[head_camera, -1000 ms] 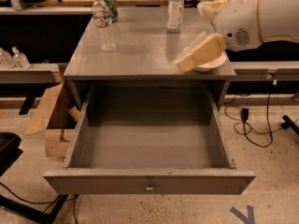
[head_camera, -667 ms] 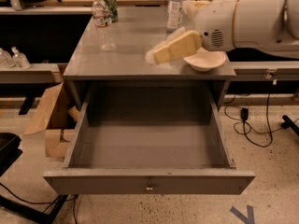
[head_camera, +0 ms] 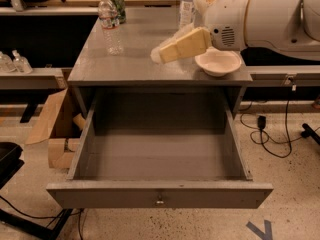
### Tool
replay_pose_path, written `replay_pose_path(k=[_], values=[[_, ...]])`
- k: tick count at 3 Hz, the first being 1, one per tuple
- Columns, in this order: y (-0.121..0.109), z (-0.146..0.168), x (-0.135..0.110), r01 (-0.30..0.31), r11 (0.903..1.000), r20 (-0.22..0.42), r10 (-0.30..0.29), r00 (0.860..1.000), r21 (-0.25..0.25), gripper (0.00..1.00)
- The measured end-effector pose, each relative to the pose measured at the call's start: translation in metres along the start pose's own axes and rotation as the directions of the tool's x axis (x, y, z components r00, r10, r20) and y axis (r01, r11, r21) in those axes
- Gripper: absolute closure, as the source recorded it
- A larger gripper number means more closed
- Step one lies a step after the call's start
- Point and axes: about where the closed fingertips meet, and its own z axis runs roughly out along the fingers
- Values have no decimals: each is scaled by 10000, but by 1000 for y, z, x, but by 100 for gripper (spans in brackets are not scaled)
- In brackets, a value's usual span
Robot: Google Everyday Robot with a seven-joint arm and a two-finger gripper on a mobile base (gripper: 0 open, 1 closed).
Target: Place water bottle into top drawer
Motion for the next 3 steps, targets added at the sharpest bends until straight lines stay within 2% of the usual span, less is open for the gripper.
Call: replay_pose_path(k=[1,3], values=[[-20,26,2,-202,9997,88,203,9998,-104,0],[-91,145,16,-1378,9903,658,1385,9882,-164,0]])
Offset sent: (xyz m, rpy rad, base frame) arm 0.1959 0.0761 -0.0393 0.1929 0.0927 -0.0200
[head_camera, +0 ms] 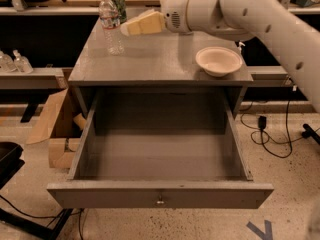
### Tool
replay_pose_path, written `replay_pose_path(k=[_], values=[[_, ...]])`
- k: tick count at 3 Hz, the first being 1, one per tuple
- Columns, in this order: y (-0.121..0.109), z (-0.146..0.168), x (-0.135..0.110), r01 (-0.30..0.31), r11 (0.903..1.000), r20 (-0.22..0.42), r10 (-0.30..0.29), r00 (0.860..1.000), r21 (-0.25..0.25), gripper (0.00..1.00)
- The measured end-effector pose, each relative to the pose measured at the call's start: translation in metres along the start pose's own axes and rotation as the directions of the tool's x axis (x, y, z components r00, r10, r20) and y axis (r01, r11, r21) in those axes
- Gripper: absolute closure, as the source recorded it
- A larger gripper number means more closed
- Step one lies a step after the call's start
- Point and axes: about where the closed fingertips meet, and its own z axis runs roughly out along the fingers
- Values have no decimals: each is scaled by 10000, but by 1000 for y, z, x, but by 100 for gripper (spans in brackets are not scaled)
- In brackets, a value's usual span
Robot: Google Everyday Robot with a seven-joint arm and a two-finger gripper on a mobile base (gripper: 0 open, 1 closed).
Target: Place water bottle into top drawer
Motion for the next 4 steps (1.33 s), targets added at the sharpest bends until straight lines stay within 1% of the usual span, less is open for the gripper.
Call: replay_pose_path(k=[1,2,3,4], values=[[-20,39,8,-449,9990,73,449,9990,49,0],[-29,73,21,-817,9962,336,806,9962,314,0],[-23,95,30,-950,9949,739,923,9930,345,0],[-30,129,42,-407,9990,662,393,9970,204,0]])
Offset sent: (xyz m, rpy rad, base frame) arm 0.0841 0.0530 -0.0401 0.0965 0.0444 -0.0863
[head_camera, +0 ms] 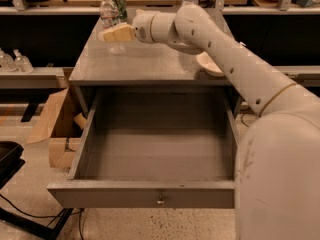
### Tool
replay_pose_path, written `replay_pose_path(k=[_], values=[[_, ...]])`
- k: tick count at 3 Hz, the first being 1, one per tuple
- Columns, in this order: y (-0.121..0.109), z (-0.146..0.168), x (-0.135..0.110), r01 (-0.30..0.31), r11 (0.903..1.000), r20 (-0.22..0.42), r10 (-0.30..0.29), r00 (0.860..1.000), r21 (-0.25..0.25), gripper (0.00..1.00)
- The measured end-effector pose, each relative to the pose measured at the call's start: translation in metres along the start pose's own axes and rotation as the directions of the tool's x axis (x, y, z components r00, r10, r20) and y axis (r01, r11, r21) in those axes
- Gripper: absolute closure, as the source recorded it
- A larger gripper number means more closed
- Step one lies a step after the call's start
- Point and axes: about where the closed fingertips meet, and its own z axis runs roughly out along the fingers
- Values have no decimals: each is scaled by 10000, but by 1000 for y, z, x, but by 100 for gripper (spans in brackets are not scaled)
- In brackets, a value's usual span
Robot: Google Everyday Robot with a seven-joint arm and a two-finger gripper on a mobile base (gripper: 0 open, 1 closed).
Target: Place water bottle into top drawer
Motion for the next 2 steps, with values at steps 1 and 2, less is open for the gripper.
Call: replay_pose_path(k=[1,2], values=[[-24,24,-9,847,9964,-27,-847,9964,85,0],[-53,41,-22,1489,9882,-7,-1490,9888,364,0]])
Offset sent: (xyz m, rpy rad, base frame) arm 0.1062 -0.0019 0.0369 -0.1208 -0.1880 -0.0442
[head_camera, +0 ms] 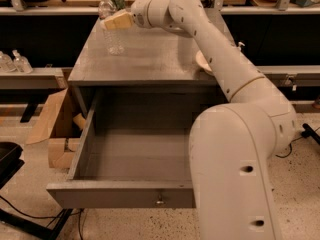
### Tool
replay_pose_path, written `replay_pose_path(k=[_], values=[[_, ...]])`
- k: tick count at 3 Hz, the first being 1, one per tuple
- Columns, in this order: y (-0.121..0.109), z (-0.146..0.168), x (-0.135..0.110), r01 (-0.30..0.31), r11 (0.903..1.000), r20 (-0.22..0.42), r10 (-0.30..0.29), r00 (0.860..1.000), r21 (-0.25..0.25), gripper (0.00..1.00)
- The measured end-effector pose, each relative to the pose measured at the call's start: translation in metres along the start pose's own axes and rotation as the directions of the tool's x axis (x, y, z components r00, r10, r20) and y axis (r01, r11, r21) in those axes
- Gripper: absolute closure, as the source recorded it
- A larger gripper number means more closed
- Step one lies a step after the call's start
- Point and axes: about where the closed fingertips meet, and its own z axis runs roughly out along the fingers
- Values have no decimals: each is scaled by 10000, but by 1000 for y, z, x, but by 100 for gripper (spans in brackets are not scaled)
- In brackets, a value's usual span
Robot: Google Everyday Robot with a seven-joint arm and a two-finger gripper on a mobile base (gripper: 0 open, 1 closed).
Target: Place water bottle into top drawer
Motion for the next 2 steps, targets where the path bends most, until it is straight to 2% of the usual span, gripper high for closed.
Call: replay_pose_path(k=[1,2], values=[[-9,10,-3,53,10000,142,-54,9999,20,0],[-7,14,-4,-666,9978,555,666,9962,-13,0]])
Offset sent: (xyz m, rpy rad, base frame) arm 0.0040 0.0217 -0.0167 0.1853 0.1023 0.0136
